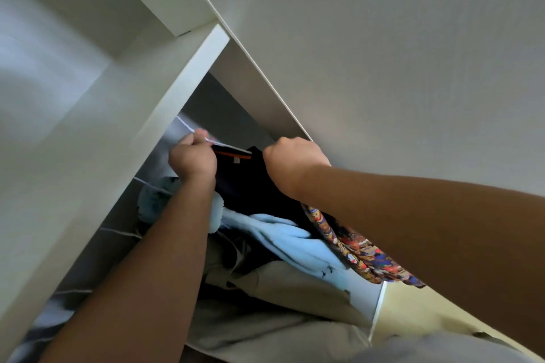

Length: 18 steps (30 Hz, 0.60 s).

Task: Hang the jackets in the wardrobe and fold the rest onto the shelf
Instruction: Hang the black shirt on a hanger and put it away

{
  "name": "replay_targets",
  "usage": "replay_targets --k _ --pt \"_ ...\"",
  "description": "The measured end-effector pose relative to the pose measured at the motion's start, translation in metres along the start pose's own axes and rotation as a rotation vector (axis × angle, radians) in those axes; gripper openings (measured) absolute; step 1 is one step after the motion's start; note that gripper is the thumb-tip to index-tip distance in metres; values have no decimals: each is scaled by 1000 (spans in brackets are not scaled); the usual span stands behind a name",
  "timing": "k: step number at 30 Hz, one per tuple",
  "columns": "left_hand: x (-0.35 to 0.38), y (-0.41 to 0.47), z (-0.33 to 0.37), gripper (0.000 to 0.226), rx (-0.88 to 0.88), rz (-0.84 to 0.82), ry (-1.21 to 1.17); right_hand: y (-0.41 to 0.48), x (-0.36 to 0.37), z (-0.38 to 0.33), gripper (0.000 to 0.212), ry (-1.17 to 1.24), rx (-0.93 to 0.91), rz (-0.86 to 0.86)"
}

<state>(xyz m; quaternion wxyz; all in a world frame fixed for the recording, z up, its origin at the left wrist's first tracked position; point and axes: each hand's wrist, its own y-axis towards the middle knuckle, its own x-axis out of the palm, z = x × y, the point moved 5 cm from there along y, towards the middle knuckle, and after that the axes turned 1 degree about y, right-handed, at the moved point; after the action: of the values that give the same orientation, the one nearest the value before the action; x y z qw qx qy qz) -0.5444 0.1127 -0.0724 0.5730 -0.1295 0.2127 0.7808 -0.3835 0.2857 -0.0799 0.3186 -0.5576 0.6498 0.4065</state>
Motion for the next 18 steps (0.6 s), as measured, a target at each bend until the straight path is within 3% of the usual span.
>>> replay_targets --k 5,9,14,18 --pt "-16 19 23 28 92 89 25 17 -7 -19 26 43 -6 21" --pt "-32 27 19 39 70 73 396 31 -1 -37 24 42 -39 1" --pt "-25 16 -19 25 -33 -216 480 36 20 -43 19 30 -5 -101" --pt "-27 9 -22 21 -5 -273 472 31 22 -34 23 7 11 -104"
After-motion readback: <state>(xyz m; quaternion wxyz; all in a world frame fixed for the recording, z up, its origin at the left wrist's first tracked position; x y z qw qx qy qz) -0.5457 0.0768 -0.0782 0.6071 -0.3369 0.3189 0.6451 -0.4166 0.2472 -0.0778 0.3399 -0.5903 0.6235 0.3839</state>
